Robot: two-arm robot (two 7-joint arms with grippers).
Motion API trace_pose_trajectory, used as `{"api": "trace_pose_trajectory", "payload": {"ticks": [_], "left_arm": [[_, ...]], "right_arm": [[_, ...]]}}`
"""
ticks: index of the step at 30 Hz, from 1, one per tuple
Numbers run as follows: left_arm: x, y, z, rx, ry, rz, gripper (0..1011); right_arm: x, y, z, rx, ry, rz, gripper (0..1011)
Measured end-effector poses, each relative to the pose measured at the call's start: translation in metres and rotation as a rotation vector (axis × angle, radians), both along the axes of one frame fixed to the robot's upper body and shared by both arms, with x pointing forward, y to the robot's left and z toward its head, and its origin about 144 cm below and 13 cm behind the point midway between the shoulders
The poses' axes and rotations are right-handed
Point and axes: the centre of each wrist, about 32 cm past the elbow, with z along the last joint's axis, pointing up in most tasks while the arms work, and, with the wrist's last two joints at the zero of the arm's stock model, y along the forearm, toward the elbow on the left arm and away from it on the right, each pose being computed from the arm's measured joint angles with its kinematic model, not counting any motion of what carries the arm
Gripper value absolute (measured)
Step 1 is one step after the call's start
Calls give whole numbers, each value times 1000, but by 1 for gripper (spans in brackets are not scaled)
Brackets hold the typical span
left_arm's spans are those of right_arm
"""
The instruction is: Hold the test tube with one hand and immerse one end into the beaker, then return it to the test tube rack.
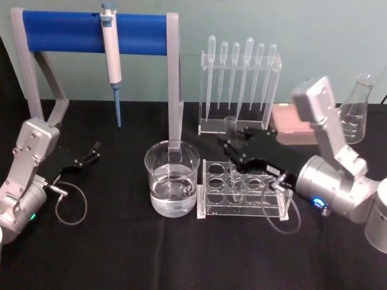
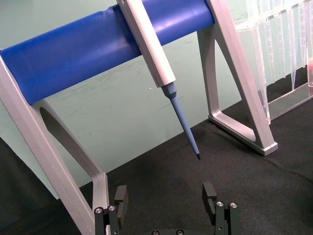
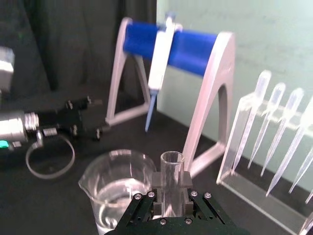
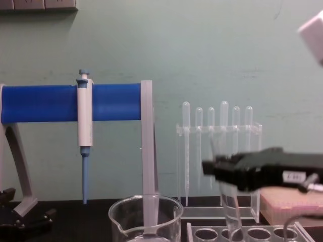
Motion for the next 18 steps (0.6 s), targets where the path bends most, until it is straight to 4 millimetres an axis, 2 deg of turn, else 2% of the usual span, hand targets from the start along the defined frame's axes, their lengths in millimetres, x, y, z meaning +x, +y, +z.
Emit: {"api": "trace_pose_trajectory", "payload": {"ticks": [9,18], "left_arm": [[0,0,0,0,0,0,1000],[0,0,0,0,0,0,1000]], "right_arm": [[-18,-6,32,143,-98,-28,225],[-22,-5,38,163,-118,-39,225]]}}
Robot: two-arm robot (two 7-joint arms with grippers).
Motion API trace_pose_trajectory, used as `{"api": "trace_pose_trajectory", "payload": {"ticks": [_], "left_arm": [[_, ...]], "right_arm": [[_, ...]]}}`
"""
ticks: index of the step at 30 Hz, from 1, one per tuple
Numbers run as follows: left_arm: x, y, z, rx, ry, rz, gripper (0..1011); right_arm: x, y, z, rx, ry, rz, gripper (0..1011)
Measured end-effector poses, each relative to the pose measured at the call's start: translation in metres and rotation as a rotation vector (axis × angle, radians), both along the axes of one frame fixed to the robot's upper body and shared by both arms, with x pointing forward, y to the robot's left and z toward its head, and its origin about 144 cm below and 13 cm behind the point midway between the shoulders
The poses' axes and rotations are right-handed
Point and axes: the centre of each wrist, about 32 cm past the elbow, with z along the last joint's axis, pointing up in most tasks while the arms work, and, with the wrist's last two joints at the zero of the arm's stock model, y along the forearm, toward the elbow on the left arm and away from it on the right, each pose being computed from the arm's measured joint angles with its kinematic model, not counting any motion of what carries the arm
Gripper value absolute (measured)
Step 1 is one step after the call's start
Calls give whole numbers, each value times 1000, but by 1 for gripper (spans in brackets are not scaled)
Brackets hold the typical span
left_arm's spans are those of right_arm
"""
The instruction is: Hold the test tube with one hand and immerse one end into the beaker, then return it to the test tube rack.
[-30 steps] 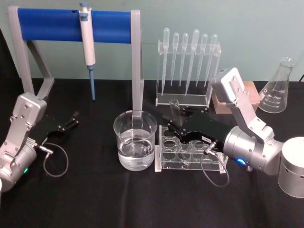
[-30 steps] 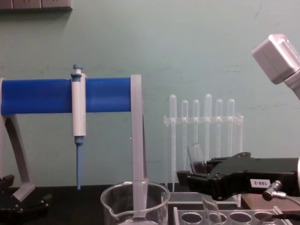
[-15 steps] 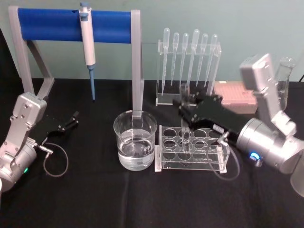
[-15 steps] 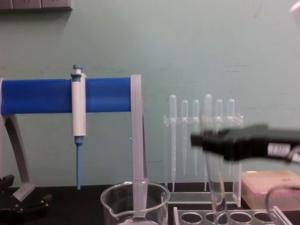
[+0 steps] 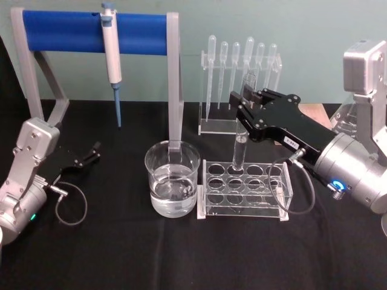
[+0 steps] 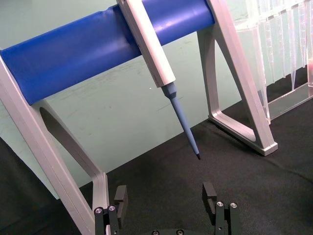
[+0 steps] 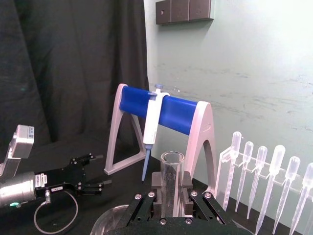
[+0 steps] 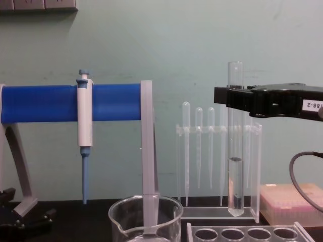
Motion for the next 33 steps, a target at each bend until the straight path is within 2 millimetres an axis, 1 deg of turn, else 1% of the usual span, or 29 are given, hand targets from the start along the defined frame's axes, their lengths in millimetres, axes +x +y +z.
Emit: {"api": "trace_pose_trajectory", "payload": {"ticks": [33], "left_arm": [[0,0,0,0,0,0,1000]], "right_arm": [[1,0,-1,-3,3,2,225]]}}
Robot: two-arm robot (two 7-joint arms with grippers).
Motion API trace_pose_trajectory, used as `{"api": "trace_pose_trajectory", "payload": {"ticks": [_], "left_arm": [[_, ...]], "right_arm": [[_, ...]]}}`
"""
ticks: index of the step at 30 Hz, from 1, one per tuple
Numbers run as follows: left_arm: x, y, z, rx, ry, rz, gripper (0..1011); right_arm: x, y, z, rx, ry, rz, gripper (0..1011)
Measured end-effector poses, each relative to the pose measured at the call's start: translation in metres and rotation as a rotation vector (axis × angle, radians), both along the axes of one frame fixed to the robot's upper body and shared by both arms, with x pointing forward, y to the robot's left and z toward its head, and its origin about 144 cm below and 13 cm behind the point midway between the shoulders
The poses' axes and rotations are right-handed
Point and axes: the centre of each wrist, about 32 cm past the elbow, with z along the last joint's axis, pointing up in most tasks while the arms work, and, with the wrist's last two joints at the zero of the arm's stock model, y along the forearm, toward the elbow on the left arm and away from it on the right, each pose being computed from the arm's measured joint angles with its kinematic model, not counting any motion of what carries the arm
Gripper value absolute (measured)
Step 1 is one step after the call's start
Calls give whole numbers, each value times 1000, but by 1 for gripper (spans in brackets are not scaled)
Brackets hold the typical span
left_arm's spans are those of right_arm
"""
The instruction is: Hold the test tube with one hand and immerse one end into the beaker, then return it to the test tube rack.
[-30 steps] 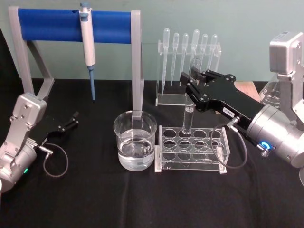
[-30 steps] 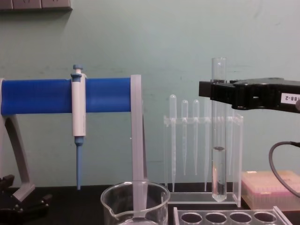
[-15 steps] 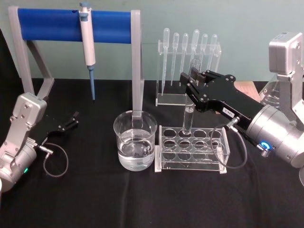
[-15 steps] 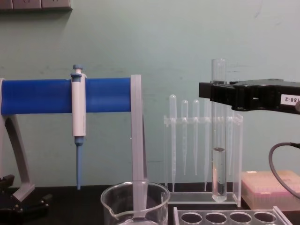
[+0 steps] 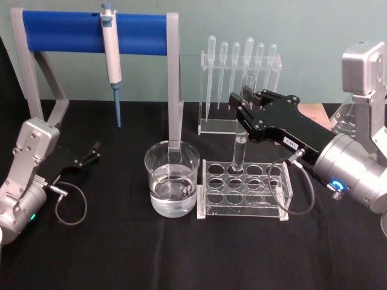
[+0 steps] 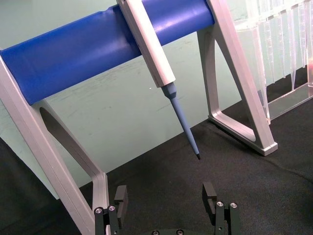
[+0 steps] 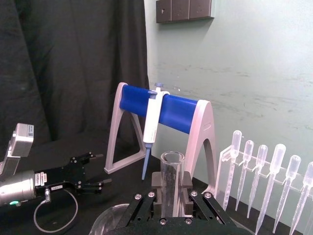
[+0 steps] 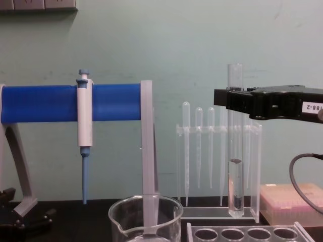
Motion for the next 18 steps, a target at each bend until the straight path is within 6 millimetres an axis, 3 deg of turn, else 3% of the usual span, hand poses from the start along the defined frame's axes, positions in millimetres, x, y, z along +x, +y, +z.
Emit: {"api": "trace_pose_trajectory", "payload": {"ticks": [18], "left_arm": [[0,0,0,0,0,0,1000]], "right_arm": [[0,0,0,-1,0,0,225]]}}
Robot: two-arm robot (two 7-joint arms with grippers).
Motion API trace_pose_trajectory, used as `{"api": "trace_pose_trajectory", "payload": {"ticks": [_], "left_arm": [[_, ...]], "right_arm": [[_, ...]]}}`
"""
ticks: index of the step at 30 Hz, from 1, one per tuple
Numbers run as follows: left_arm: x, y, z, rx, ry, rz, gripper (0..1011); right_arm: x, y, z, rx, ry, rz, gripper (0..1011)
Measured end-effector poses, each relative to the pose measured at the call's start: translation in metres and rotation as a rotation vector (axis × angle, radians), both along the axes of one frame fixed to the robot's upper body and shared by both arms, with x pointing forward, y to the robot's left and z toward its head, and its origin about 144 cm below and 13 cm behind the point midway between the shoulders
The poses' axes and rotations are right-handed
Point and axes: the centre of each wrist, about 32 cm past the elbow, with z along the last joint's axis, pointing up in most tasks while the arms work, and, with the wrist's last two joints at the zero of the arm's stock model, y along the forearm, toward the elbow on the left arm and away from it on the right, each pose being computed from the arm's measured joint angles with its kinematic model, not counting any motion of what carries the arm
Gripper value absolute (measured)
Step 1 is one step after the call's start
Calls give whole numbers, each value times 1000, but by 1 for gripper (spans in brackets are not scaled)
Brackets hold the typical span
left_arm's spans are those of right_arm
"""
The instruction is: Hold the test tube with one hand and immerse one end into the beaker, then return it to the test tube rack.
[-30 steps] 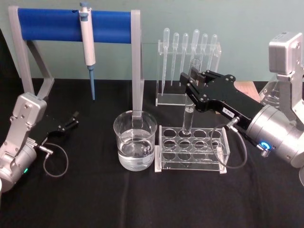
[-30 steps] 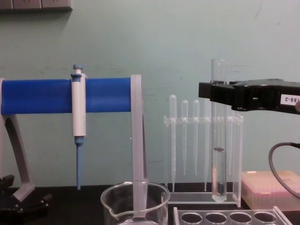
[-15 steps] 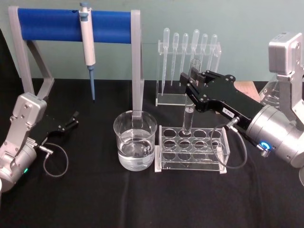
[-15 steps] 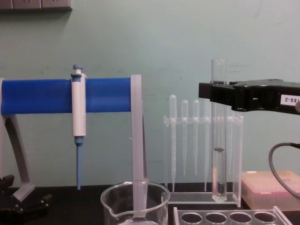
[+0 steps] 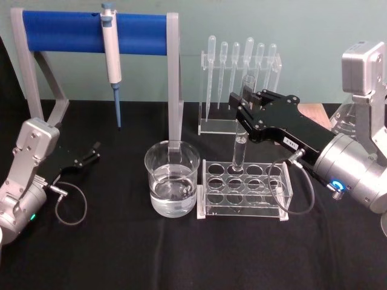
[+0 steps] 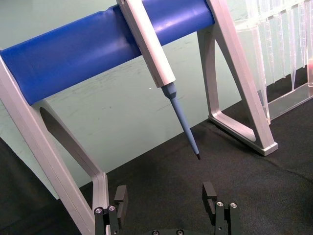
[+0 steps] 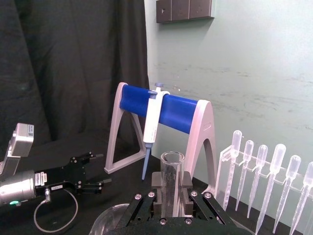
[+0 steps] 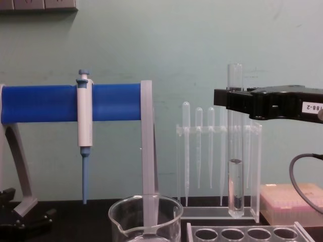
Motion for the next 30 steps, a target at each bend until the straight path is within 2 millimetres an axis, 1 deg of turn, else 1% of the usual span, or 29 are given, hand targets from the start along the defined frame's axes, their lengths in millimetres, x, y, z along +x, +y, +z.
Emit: {"api": "trace_pose_trajectory", "payload": {"ticks": [30], "left_arm": [[0,0,0,0,0,0,1000]], "right_arm": [[0,0,0,0,0,0,226]]}}
